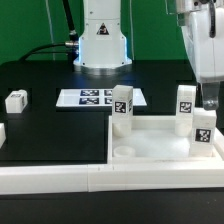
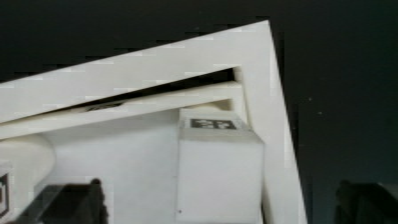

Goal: Assemble square table

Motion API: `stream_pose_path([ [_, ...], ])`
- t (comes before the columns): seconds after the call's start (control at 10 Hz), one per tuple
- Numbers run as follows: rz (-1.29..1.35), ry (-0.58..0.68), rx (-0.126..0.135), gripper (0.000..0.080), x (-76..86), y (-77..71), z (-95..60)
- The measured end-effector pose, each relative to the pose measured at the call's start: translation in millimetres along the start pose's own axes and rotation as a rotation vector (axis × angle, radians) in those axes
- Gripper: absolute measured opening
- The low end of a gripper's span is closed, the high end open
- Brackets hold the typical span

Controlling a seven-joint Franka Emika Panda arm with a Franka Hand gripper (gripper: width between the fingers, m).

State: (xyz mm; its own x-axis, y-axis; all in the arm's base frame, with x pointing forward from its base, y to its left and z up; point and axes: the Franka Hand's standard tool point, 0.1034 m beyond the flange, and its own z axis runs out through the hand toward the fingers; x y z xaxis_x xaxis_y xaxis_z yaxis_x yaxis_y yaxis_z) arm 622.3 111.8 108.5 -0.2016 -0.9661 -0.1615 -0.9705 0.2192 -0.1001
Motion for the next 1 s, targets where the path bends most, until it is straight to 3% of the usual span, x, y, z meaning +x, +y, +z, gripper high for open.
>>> stream_pose_path([
  [0.1,-0.062,0.002,0.003,0.0649,4.0,1.2,-0.7],
  [0.4,-0.18,0.008,0.016,0.0649,38.3,19.4,-18.3],
  [0.5,-0.309,0.011,0.023,0.0649,47.6,16.7,-25.4],
  [0.6,-0.349,0.013,0.039,0.0649,52.1,8.6,-33.4],
  [1.0,-0.653,0.022,0.036,0.0649,52.6,8.9,-31.6],
])
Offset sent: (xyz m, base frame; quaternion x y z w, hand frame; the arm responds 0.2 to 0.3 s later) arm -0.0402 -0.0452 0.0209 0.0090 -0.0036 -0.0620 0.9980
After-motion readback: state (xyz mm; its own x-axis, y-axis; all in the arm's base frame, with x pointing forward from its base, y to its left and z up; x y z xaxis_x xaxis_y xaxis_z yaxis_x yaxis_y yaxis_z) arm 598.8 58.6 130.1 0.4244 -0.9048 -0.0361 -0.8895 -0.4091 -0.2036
